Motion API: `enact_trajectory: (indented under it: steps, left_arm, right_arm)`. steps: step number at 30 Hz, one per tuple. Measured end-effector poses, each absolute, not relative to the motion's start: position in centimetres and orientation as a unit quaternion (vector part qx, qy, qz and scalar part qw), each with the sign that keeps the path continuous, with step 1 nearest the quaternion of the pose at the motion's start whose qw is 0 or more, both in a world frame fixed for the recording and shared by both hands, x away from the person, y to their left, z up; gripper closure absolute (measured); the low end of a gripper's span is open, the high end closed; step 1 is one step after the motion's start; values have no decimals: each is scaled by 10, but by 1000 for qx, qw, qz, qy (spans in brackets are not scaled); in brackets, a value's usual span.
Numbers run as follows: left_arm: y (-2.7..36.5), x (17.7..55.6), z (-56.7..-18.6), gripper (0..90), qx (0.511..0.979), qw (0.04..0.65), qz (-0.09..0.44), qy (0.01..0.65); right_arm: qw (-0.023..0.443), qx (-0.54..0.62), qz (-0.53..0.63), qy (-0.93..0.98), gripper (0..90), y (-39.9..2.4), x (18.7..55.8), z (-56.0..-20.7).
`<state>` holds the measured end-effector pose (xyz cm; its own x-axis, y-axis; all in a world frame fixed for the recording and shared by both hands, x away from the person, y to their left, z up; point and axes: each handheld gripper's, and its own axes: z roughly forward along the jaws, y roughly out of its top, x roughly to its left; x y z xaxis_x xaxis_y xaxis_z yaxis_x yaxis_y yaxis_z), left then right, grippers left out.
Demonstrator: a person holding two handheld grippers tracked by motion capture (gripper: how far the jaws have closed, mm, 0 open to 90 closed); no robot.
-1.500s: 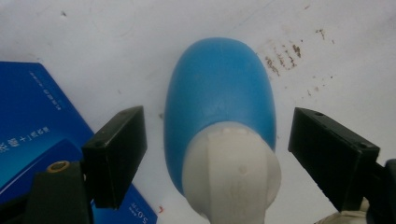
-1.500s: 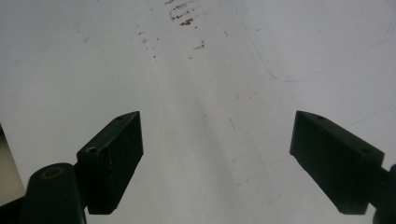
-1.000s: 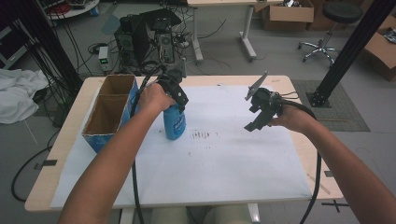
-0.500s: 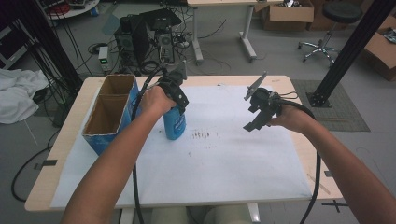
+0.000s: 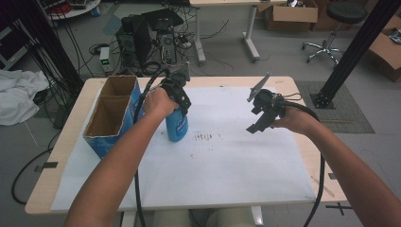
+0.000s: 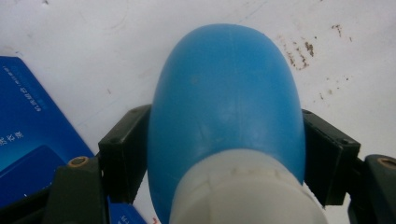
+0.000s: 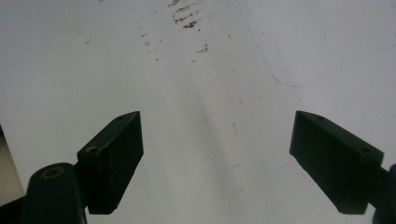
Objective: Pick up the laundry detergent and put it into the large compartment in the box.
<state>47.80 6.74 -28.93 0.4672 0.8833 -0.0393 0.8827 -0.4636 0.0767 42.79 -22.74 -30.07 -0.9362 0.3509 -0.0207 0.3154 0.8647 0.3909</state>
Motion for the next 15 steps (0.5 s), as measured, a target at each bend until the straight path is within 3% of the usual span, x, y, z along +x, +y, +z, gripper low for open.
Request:
enact_trajectory:
  steps: [15]
  left_arm:
    - [67, 478, -290, 314, 856, 42, 1, 515]
  right_arm:
    - [45, 172, 196, 964, 173, -227, 428, -301]
